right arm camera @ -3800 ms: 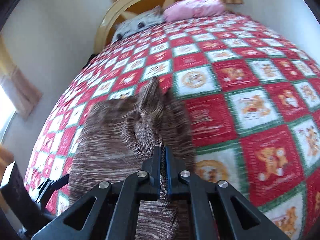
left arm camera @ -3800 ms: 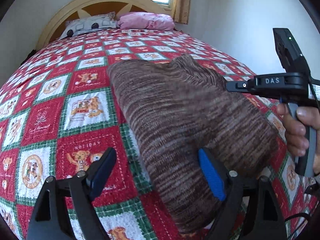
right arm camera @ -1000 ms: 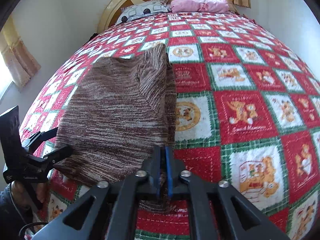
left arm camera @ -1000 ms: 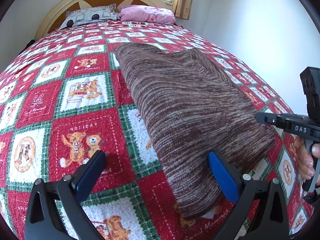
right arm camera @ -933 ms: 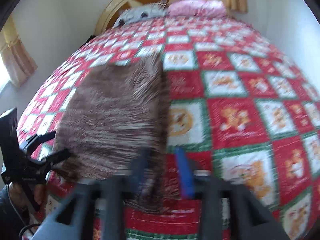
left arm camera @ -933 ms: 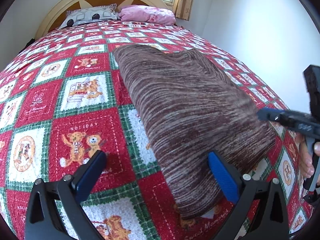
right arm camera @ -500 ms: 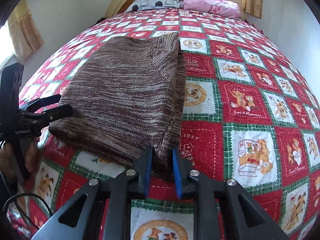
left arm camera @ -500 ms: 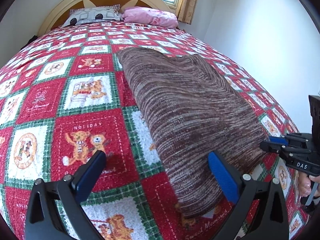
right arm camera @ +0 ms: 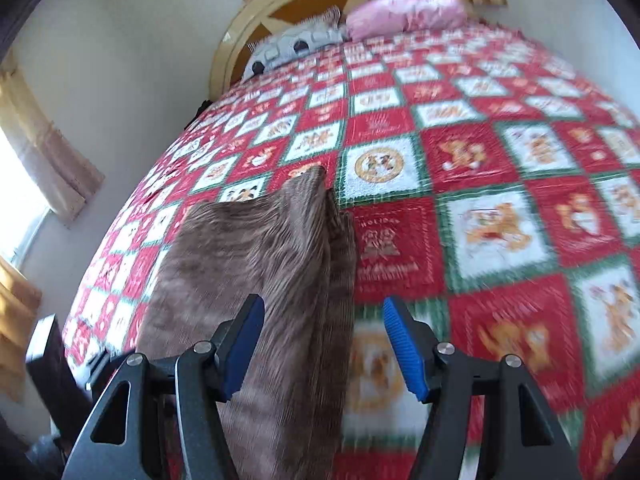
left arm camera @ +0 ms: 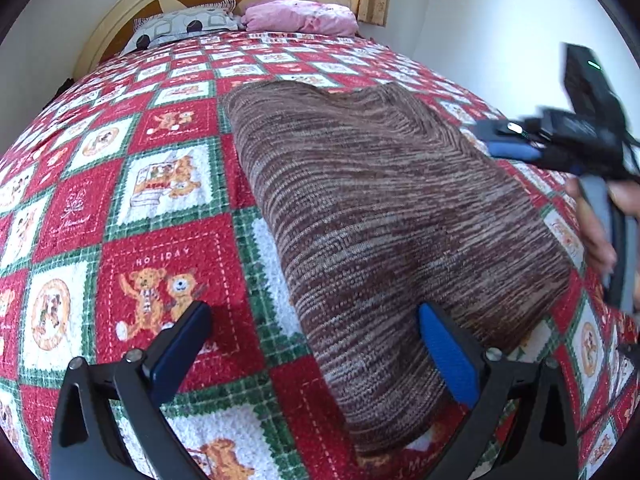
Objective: Fold small clothes
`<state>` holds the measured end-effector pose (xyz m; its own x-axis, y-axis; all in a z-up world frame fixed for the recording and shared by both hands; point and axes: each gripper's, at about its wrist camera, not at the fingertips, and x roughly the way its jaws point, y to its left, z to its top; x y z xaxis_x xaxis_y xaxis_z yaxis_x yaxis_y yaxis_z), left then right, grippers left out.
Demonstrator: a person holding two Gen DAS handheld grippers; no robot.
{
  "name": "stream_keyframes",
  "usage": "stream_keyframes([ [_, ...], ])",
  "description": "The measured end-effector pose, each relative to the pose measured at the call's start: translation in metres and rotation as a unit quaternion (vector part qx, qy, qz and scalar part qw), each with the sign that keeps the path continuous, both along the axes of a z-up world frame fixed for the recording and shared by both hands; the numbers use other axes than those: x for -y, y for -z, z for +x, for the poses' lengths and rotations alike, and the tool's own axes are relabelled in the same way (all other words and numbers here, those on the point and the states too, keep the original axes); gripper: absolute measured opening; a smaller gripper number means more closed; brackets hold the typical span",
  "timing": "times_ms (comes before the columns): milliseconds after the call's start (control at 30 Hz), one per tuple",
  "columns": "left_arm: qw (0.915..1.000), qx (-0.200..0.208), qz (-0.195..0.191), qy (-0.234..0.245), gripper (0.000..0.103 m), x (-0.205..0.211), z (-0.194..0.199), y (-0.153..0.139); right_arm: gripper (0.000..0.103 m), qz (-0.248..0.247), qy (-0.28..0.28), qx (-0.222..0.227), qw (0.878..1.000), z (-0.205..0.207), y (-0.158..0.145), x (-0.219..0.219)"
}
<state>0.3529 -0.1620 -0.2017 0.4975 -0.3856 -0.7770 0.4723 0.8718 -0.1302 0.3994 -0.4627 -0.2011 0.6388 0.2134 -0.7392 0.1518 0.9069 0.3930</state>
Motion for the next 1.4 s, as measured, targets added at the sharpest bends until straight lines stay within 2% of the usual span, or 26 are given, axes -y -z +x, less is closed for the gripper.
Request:
stream_keyframes([
  [133, 1.0000, -0.003, 0.004, 0.003, 0.103, 0.003, 0.002, 0.001, 0.062, 0.013, -0.008, -0.025, 1.000, 0.029, 0.021, 0.008],
  [400, 0.9997, -0.014, 0.005, 0.017, 0.103, 0.009, 0.006, 0.001, 0.062, 0.045, -0.034, 0.001, 0.998, 0.052, 0.030, 0.011],
  [433, 0.9997, -0.016, 0.005, 0.019, 0.103, 0.010, 0.006, 0.001, 0.060, 0.052, -0.042, 0.006, 0.998, 0.054, 0.031, 0.008],
  [500, 0.9995, -0.017, 0.000, 0.025, 0.103, 0.011, 0.005, -0.001, 0.050, 0.063, -0.058, 0.007, 0.996, 0.056, 0.035, 0.004],
  [533, 0.9995, -0.017, -0.001, 0.026, 0.103, 0.011, 0.005, -0.001, 0.050, 0.056, -0.061, 0.005, 0.997, 0.058, 0.035, 0.000],
  [600, 0.9992, -0.019, -0.009, 0.034, 0.099, 0.011, 0.003, -0.002, 0.045, 0.050, -0.062, 0.002, 0.997, 0.058, 0.035, -0.002],
  [700, 0.9983, -0.020, -0.025, 0.049, 0.079, 0.013, -0.002, -0.005, 0.028, 0.067, -0.057, -0.002, 0.996, 0.054, 0.035, -0.001],
  [733, 0.9978, -0.019, -0.031, 0.056, 0.068, 0.015, -0.004, -0.006, 0.026, 0.066, -0.057, 0.000, 0.996, 0.052, 0.033, -0.002],
  [800, 0.9978, -0.013, -0.031, 0.057, 0.058, 0.016, -0.008, -0.008, 0.023, 0.060, -0.053, 0.008, 0.997, 0.046, 0.028, -0.005],
  [867, 0.9977, -0.012, -0.038, 0.055, 0.036, 0.013, -0.009, -0.009, 0.022, 0.056, -0.047, 0.021, 0.997, 0.040, 0.020, -0.011],
  [933, 0.9968, -0.022, -0.060, 0.047, 0.028, 0.005, -0.007, -0.012, 0.021, 0.059, -0.045, 0.037, 0.997, 0.032, 0.010, -0.016],
  [1033, 0.9965, -0.020, -0.071, 0.040, 0.023, -0.001, -0.011, -0.018, 0.020, 0.058, -0.048, 0.056, 0.996, 0.023, -0.007, -0.028],
  [1200, 0.9955, 0.002, -0.087, 0.037, 0.022, -0.017, -0.030, -0.041, 0.019, 0.045, -0.065, 0.077, 0.994, 0.008, -0.040, -0.058],
  [1400, 0.9947, 0.029, -0.098, 0.013, 0.021, -0.070, -0.059, -0.064, 0.019, 0.056, -0.091, 0.090, 0.990, -0.001, -0.062, -0.096],
])
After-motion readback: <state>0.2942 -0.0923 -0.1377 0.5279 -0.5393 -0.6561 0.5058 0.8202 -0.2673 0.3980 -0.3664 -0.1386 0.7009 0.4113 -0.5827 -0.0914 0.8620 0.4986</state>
